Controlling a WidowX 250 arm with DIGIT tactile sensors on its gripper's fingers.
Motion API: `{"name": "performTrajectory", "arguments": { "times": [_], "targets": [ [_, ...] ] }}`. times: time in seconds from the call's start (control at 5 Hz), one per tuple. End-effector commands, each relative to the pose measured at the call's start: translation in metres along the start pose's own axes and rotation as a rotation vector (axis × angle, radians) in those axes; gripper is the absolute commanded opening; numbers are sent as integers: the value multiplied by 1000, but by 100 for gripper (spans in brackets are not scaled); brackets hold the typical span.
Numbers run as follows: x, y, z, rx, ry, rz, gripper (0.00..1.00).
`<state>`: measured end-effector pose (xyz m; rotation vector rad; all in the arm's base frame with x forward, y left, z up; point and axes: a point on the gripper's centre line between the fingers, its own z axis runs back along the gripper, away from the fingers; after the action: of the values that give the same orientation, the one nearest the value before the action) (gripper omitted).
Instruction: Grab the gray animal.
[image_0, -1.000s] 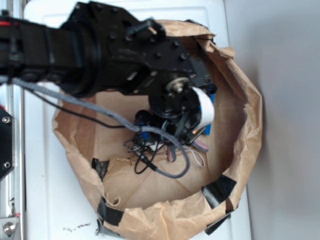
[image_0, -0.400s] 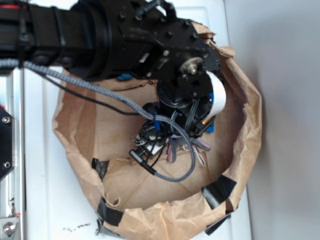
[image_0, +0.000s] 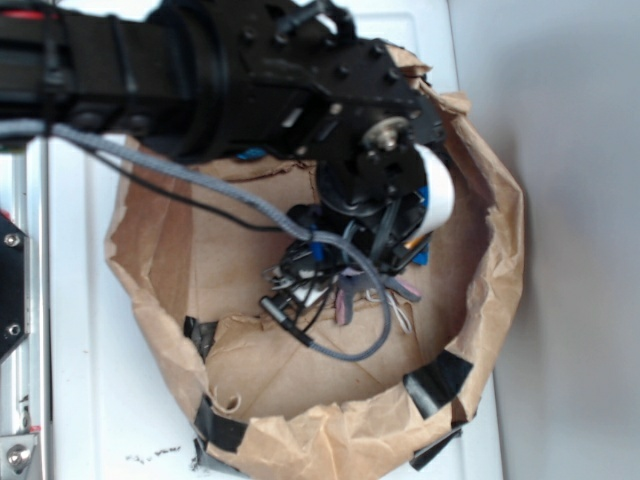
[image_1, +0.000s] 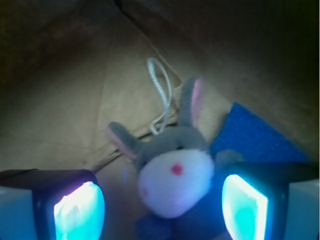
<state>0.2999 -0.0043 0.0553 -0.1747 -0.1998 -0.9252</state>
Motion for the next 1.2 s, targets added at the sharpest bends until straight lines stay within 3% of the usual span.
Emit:
{"name": "performTrajectory", "arguments": {
  "times": [0.0, 0.2, 0.4, 0.6, 1.0],
  "targets": [
    [18, 1, -1, 64, -44, 31, 100],
    [19, -2, -8, 85, -25, 21, 100],
    [16, -11, -4, 95, -45, 25, 35],
    [14, -18, -1, 106, -59, 31, 0],
    [13, 3, 3, 118, -77, 38, 0]
  ]
}}
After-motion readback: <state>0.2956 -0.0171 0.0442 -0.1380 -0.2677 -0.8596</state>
